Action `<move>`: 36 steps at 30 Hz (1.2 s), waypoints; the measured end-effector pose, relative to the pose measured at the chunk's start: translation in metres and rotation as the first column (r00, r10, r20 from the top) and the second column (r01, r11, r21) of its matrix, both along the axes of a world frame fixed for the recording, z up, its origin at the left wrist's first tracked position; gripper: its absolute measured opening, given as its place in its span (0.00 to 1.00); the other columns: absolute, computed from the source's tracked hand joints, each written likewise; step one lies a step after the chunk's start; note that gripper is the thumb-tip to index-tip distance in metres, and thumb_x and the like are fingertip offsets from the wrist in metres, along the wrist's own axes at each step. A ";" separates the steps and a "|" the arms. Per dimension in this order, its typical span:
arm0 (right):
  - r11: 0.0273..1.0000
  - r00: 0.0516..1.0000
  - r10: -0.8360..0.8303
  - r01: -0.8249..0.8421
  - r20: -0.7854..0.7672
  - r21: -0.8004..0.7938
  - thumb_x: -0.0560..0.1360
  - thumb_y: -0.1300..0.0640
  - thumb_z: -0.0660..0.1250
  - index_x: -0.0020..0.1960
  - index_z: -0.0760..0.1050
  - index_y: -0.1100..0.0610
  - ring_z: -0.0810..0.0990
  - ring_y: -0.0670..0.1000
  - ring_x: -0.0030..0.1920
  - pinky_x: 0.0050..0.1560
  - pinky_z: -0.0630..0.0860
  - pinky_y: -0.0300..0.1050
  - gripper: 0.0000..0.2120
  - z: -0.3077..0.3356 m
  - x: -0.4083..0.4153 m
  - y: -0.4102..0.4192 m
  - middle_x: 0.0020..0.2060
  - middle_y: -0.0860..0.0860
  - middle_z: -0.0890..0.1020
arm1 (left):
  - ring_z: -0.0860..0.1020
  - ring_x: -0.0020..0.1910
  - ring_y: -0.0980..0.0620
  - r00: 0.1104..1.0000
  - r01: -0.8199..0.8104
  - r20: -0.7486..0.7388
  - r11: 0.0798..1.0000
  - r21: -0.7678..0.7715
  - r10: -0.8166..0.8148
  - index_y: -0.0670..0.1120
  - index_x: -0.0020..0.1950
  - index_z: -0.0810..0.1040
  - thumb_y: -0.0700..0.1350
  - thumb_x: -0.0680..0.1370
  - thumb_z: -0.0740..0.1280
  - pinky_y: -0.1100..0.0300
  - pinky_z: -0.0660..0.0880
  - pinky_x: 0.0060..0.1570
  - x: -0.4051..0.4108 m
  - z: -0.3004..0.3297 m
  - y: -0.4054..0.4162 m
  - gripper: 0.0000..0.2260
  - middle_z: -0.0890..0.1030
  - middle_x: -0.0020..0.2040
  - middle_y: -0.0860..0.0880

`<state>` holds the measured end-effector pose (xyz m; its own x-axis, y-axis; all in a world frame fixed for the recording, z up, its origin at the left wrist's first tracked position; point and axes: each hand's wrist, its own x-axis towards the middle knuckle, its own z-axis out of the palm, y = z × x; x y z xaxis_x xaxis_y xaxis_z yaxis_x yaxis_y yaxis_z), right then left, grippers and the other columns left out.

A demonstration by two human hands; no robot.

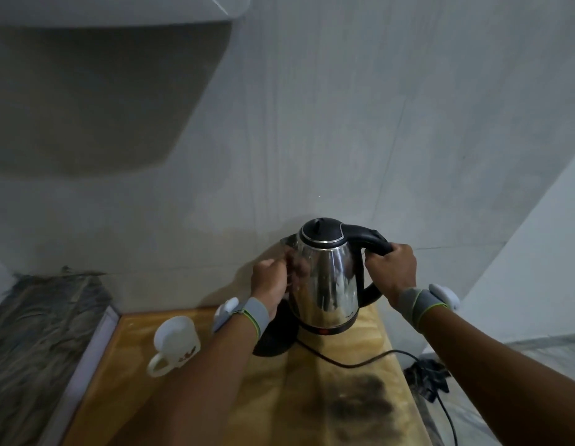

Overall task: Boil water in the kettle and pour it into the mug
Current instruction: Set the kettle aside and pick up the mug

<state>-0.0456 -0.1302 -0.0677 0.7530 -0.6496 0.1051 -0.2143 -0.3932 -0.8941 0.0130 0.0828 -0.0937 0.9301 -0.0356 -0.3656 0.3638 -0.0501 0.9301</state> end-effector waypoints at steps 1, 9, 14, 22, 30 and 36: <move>1.000 1.000 0.001 -0.001 -0.007 0.001 0.69 0.60 0.69 0.35 0.79 0.56 0.78 0.52 0.30 0.31 0.75 0.45 0.04 -0.005 -0.001 -0.005 0.28 0.52 0.80 | 0.87 0.48 0.35 1.000 0.009 -0.005 1.000 0.018 -0.009 0.43 0.47 0.86 0.51 0.73 0.60 0.38 0.83 0.53 0.001 -0.006 -0.005 0.18 0.89 0.45 0.40; 1.000 0.999 -0.003 0.002 -0.035 -0.030 0.71 0.60 0.70 0.35 0.78 0.56 0.76 0.51 0.28 0.30 0.73 0.44 0.06 -0.043 -0.007 -0.040 0.27 0.50 0.78 | 0.87 0.43 0.43 0.998 -0.005 -0.070 1.000 -0.024 0.004 0.45 0.42 0.87 0.41 0.80 0.59 0.50 0.85 0.46 -0.004 -0.036 -0.044 0.16 0.89 0.42 0.43; 1.000 0.999 -0.014 0.013 -0.035 -0.021 0.70 0.61 0.70 0.32 0.76 0.53 0.73 0.46 0.26 0.29 0.69 0.40 0.09 -0.065 -0.007 -0.049 0.25 0.47 0.77 | 0.84 0.40 0.45 0.997 0.005 -0.076 1.000 -0.009 -0.006 0.41 0.48 0.85 0.39 0.83 0.59 0.55 0.82 0.41 -0.003 -0.053 -0.054 0.14 0.88 0.43 0.41; 1.000 0.999 0.019 -0.019 -0.035 -0.013 0.71 0.63 0.69 0.35 0.77 0.53 0.76 0.49 0.28 0.30 0.72 0.42 0.08 -0.099 -0.010 -0.056 0.27 0.50 0.79 | 0.85 0.54 0.36 0.998 -0.014 -0.062 0.999 0.047 0.017 0.43 0.47 0.86 0.44 0.79 0.60 0.38 0.80 0.63 -0.002 -0.079 -0.059 0.15 0.88 0.49 0.38; 1.000 1.000 0.010 -0.010 -0.023 0.013 0.70 0.65 0.69 0.36 0.79 0.55 0.77 0.49 0.28 0.30 0.74 0.42 0.07 -0.106 -0.007 -0.058 0.28 0.51 0.80 | 0.86 0.53 0.38 0.998 -0.036 -0.057 0.999 -0.016 0.035 0.45 0.44 0.86 0.45 0.77 0.61 0.38 0.81 0.61 0.001 -0.089 -0.063 0.13 0.88 0.47 0.41; 0.999 0.999 0.014 -0.013 -0.031 0.041 0.68 0.67 0.69 0.36 0.79 0.54 0.76 0.45 0.27 0.29 0.72 0.38 0.09 -0.110 -0.005 -0.059 0.28 0.50 0.80 | 0.86 0.51 0.45 0.998 -0.026 -0.059 0.999 0.037 0.028 0.47 0.47 0.86 0.43 0.82 0.62 0.50 0.83 0.52 0.006 -0.093 -0.062 0.12 0.88 0.44 0.47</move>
<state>-0.0504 -0.1895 -0.1773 0.7643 -0.6425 0.0555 -0.2369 -0.3597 -0.9025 0.0186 0.0209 -0.1863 0.9070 0.0034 -0.4211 0.4202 -0.0733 0.9045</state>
